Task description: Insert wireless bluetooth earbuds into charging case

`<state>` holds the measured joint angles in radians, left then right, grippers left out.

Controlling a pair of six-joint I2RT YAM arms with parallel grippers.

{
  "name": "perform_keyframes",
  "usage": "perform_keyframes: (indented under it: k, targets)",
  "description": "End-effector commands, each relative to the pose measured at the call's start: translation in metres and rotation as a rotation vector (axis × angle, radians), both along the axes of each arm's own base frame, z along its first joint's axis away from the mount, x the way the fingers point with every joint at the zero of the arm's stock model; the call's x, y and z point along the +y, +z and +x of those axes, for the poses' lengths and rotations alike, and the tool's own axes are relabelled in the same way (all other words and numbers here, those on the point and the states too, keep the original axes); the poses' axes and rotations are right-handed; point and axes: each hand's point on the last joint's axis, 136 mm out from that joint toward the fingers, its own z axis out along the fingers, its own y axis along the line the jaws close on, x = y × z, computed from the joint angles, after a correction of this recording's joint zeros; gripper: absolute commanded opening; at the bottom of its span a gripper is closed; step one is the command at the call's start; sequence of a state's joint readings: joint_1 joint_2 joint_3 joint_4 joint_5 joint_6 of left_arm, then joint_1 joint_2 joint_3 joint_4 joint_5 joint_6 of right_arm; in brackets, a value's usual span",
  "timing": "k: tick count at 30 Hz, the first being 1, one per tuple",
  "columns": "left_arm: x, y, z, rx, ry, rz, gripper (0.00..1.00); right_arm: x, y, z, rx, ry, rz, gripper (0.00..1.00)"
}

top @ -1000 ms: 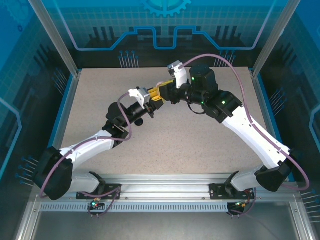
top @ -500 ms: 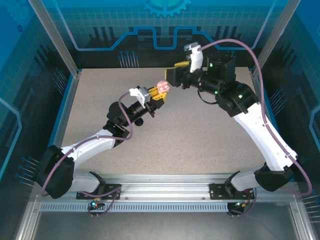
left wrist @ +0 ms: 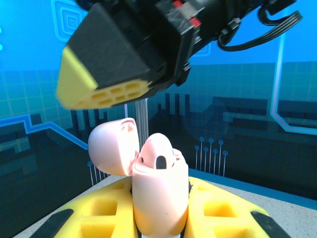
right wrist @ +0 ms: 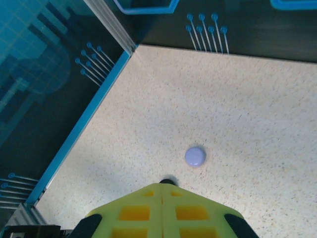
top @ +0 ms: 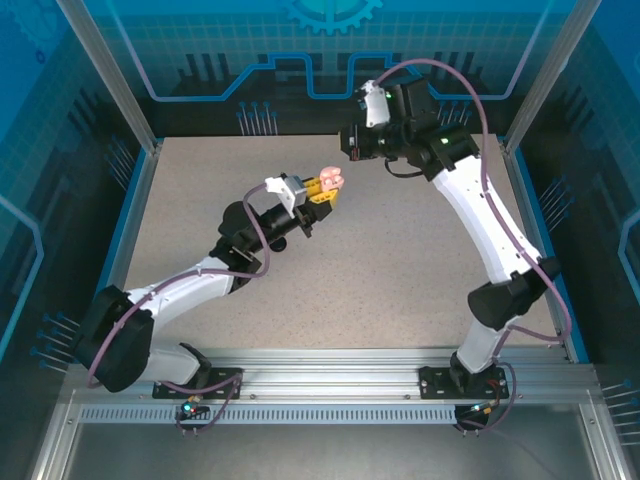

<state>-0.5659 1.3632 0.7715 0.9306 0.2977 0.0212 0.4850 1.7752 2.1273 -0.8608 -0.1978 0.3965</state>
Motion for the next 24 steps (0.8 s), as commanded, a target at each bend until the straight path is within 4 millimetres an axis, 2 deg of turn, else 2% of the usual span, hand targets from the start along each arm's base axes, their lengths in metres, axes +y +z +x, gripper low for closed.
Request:
perform_keyframes:
  k: [1, 5, 10, 20, 24]
  targets:
    - [-0.008, 0.016, -0.004, -0.016, -0.045, -0.030, 0.00, 0.009, 0.007, -0.015, 0.041, 0.064, 0.024, 0.06]
    - [-0.010, 0.017, -0.003, -0.012, -0.050, -0.034, 0.00, 0.019, -0.005, -0.024, 0.065, 0.097, -0.010, 0.04]
    - [-0.011, 0.019, 0.001, -0.010, -0.043, -0.039, 0.00, 0.021, -0.016, -0.039, 0.083, 0.119, -0.035, 0.03]
    - [-0.011, 0.019, 0.007, -0.008, -0.023, -0.040, 0.00, 0.008, -0.017, -0.075, 0.084, 0.125, -0.036, 0.00]
    - [-0.011, 0.018, 0.009, -0.008, -0.018, -0.040, 0.00, 0.002, -0.019, -0.084, 0.089, 0.110, -0.031, 0.00]
